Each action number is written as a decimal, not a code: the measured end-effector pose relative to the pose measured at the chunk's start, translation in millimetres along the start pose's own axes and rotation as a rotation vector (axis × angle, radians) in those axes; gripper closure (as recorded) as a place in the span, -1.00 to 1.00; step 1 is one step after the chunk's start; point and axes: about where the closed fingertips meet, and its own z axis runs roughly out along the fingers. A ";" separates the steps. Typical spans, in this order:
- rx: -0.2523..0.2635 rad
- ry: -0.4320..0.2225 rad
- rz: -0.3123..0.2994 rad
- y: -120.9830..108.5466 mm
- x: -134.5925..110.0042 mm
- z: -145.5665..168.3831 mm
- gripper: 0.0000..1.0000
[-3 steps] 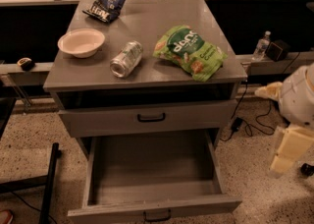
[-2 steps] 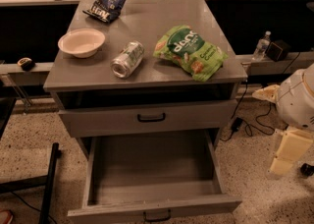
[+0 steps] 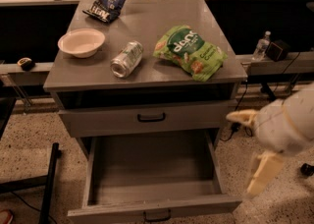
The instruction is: Close middle drawer
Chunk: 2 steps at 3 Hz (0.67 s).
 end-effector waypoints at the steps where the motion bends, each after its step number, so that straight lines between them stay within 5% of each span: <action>1: 0.016 -0.145 -0.091 44.0 -9.0 78.3 -1.00; 2: -0.021 -0.260 -0.166 58.8 -3.2 112.4 -1.00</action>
Offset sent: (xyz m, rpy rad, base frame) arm -0.0871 0.0706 -0.1316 0.4043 -0.0221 0.3915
